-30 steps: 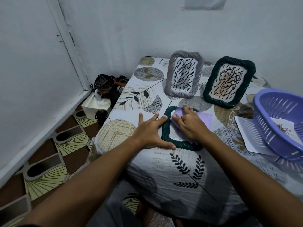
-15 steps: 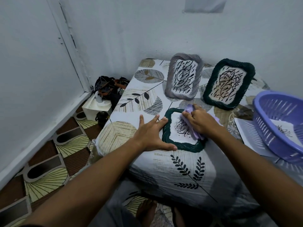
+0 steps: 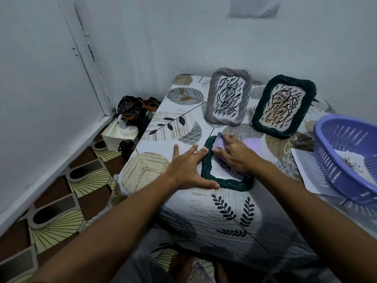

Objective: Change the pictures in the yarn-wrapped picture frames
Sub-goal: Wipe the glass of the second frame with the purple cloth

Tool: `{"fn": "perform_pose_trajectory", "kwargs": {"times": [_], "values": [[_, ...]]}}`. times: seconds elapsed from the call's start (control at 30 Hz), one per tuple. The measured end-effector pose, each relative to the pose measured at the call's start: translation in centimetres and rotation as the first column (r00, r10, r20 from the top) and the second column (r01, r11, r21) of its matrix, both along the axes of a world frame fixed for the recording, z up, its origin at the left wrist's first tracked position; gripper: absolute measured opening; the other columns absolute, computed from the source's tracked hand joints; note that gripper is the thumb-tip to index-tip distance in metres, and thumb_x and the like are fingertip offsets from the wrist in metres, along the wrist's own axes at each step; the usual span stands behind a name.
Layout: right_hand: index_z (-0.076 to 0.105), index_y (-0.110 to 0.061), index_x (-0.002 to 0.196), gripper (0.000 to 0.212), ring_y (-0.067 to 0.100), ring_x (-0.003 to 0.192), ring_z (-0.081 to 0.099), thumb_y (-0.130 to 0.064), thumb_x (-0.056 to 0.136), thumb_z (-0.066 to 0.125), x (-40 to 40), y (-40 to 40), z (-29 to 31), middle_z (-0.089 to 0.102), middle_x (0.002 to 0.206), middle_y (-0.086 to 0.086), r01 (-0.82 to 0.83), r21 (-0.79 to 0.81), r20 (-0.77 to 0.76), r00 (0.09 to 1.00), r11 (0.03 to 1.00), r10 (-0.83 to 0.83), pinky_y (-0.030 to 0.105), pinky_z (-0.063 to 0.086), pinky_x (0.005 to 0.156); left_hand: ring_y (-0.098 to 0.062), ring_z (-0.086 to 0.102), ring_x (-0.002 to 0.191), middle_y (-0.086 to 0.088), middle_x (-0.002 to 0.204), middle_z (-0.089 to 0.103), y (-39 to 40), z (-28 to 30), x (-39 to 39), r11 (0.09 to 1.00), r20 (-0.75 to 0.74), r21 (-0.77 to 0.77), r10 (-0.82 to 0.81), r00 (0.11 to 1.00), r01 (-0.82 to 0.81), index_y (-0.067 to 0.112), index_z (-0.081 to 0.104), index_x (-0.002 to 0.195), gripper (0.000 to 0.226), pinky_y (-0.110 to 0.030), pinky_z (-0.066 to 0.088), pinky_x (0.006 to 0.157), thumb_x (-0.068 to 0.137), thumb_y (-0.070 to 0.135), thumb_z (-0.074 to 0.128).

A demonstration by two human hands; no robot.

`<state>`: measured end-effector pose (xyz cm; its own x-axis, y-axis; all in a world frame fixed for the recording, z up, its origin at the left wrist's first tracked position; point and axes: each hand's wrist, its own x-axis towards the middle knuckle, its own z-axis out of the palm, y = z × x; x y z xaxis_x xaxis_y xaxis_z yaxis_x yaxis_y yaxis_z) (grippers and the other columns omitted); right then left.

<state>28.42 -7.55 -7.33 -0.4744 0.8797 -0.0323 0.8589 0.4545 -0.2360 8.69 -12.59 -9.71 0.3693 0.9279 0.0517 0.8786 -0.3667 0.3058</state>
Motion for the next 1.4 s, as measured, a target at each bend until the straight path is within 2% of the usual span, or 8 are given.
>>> {"fn": "perform_pose_trajectory", "kwargs": {"times": [0.27, 0.43, 0.73, 0.83, 0.93, 1.03, 1.23, 1.4], "values": [[0.061, -0.013, 0.125, 0.060, 0.034, 0.147, 0.004, -0.053, 0.099, 0.026, 4.2, 0.1, 0.5, 0.005, 0.161, 0.006, 0.166, 0.055, 0.081, 0.982, 0.985, -0.170, 0.051, 0.016, 0.115, -0.012, 0.008, 0.148, 0.003, 0.159, 0.022, -0.1, 0.0, -0.1, 1.000, 0.023, -0.013, -0.002, 1.000, 0.002, 0.023, 0.021, 0.152, 0.122, -0.062, -0.009, 0.114, 0.055, 0.088, 0.053], [0.054, -0.020, 0.134, 0.059, 0.029, 0.148, 0.000, -0.055, 0.098, 0.023, 2.0, 0.0, -0.3, 0.001, 0.161, 0.001, 0.040, -0.006, 0.013, 0.999, 0.999, -0.040, 0.042, 0.005, 0.117, -0.012, 0.009, 0.148, 0.004, 0.159, 0.022, -0.1, 0.1, 0.0, 1.000, 0.015, -0.006, 0.005, 1.000, -0.005, 0.024, 0.021, 0.152, 0.123, -0.061, -0.010, 0.114, 0.052, 0.089, 0.050], [0.065, -0.011, 0.119, 0.063, 0.033, 0.147, 0.007, -0.054, 0.098, 0.025, 4.3, -0.1, 1.3, 0.005, 0.162, 0.001, 0.138, 0.023, 0.106, 0.984, 0.990, -0.140, 0.051, 0.025, 0.112, -0.011, 0.008, 0.148, 0.005, 0.159, 0.022, -0.1, 0.1, 0.0, 1.000, 0.029, -0.016, 0.004, 1.000, -0.003, 0.024, 0.022, 0.152, 0.123, -0.061, -0.009, 0.114, 0.053, 0.089, 0.052], [0.058, -0.017, 0.131, 0.061, 0.032, 0.147, 0.003, -0.054, 0.098, 0.022, 2.5, 0.2, 0.4, 0.002, 0.162, 0.000, 0.085, 0.009, 0.031, 0.996, 0.996, -0.085, 0.048, 0.017, 0.115, -0.011, 0.009, 0.148, 0.005, 0.158, 0.023, -0.1, 0.1, 0.0, 1.000, 0.024, -0.013, 0.006, 1.000, -0.006, 0.024, 0.022, 0.152, 0.123, -0.061, -0.009, 0.114, 0.052, 0.090, 0.052], [0.057, -0.022, 0.132, 0.072, 0.025, 0.148, -0.004, -0.066, 0.092, 0.017, 2.7, -1.2, -0.3, -0.001, 0.161, -0.001, -0.022, -0.043, 0.004, 1.000, 0.999, 0.022, 0.035, 0.004, 0.116, -0.010, 0.009, 0.148, 0.005, 0.158, 0.024, -0.1, 0.1, 0.0, 1.000, 0.021, -0.009, 0.008, 1.000, -0.008, 0.025, 0.023, 0.152, 0.124, -0.060, -0.009, 0.114, 0.050, 0.090, 0.051], [0.059, -0.026, 0.130, 0.091, 0.016, 0.148, -0.005, -0.080, 0.081, 0.005, 5.0, -3.0, 0.0, 0.003, 0.160, -0.006, -0.089, -0.053, -0.006, 0.996, 0.995, 0.089, 0.033, 0.009, 0.116, -0.010, 0.008, 0.148, 0.005, 0.158, 0.024, 0.0, 0.0, -0.1, 1.000, 0.031, -0.017, 0.008, 0.999, -0.007, 0.025, 0.023, 0.152, 0.124, -0.060, -0.010, 0.115, 0.051, 0.090, 0.053], [0.062, -0.021, 0.125, 0.062, 0.027, 0.148, 0.002, -0.059, 0.096, 0.022, 6.1, -3.1, 0.6, 0.002, 0.161, 0.000, 0.058, 0.054, 0.070, 0.996, 0.997, -0.062, 0.042, 0.021, 0.115, -0.009, 0.007, 0.148, 0.006, 0.158, 0.023, -0.1, 0.1, 0.0, 1.000, 0.046, -0.027, 0.009, 0.999, -0.008, 0.024, 0.022, 0.152, 0.121, -0.059, -0.011, 0.114, 0.055, 0.087, 0.059], [0.056, -0.021, 0.133, 0.057, 0.023, 0.148, -0.007, -0.054, 0.097, 0.025, 3.8, -3.9, -0.5, -0.004, 0.160, 0.000, 0.014, -0.049, -0.051, 0.999, 0.999, -0.016, 0.037, 0.001, 0.117, -0.010, 0.010, 0.147, 0.004, 0.158, 0.024, -0.1, 0.1, 0.0, 1.000, 0.047, -0.012, 0.009, 0.999, -0.008, 0.025, 0.022, 0.151, 0.124, -0.059, -0.010, 0.115, 0.051, 0.091, 0.054]]}}
